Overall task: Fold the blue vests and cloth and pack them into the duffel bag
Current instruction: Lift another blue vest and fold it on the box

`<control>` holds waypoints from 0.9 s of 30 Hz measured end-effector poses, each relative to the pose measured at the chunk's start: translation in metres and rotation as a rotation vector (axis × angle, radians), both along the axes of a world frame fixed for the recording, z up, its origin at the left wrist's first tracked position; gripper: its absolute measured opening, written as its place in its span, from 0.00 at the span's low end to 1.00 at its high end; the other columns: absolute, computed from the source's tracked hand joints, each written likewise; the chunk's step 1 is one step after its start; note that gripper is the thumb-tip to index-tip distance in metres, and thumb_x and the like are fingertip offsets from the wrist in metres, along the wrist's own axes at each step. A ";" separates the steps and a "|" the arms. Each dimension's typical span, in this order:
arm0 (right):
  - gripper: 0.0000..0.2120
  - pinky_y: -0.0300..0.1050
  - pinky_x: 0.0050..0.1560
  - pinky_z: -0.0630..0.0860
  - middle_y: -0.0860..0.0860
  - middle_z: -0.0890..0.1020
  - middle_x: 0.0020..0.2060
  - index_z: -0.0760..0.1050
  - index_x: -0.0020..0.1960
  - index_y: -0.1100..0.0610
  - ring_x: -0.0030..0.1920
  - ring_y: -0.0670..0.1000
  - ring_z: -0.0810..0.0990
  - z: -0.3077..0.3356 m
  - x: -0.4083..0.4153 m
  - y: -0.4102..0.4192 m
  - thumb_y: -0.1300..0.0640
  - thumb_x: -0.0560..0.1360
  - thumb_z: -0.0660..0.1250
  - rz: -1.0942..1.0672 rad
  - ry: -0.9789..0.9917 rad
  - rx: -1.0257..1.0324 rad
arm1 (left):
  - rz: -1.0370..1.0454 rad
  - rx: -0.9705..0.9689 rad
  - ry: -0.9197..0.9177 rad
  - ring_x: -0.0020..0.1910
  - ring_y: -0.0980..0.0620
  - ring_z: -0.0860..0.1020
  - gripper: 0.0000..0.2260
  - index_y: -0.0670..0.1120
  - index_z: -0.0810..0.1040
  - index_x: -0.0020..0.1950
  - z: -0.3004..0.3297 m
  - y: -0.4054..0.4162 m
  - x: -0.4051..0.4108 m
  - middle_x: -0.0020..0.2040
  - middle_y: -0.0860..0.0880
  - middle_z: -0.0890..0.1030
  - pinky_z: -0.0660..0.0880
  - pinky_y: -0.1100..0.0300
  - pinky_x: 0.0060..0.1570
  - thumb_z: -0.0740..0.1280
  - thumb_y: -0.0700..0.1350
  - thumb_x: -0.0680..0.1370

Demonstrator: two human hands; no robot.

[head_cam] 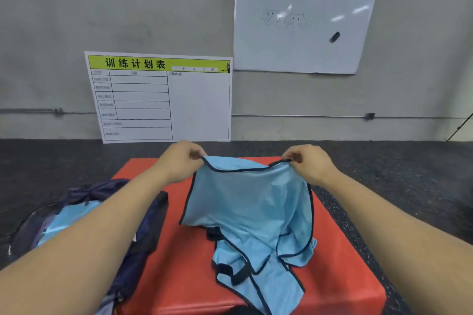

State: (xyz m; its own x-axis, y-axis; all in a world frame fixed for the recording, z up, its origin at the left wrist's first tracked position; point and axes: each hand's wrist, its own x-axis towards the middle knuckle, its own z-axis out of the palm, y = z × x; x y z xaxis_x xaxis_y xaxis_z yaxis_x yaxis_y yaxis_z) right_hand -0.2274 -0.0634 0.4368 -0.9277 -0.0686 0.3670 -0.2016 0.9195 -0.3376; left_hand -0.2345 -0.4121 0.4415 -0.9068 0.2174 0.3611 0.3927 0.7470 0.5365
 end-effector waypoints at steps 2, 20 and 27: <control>0.16 0.41 0.47 0.72 0.39 0.81 0.40 0.78 0.41 0.40 0.42 0.44 0.78 -0.021 0.005 0.004 0.63 0.73 0.68 0.023 -0.105 0.013 | -0.062 -0.036 -0.062 0.33 0.62 0.76 0.04 0.55 0.84 0.41 -0.018 0.001 0.002 0.33 0.57 0.82 0.74 0.61 0.41 0.71 0.46 0.72; 0.16 0.46 0.54 0.76 0.47 0.81 0.51 0.78 0.65 0.47 0.49 0.51 0.80 -0.183 -0.004 0.034 0.56 0.78 0.70 -0.024 -0.360 -0.124 | -0.196 0.018 -0.309 0.42 0.56 0.81 0.07 0.50 0.81 0.57 -0.162 0.078 -0.028 0.48 0.54 0.82 0.79 0.60 0.45 0.68 0.45 0.80; 0.20 0.49 0.58 0.76 0.51 0.82 0.53 0.74 0.70 0.47 0.55 0.55 0.80 -0.203 -0.020 0.037 0.51 0.79 0.69 -0.269 -0.305 -0.355 | -0.243 -0.052 -0.345 0.52 0.54 0.77 0.19 0.53 0.75 0.69 -0.194 0.126 -0.047 0.61 0.55 0.78 0.72 0.60 0.55 0.71 0.46 0.78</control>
State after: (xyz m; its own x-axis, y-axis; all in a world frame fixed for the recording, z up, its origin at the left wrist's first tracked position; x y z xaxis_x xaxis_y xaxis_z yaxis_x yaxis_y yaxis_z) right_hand -0.2471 -0.0260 0.2339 -0.9636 0.2651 0.0351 0.1812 0.7437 -0.6435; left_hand -0.2815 -0.2858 0.2474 -0.8925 0.4501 0.0280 0.3649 0.6843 0.6314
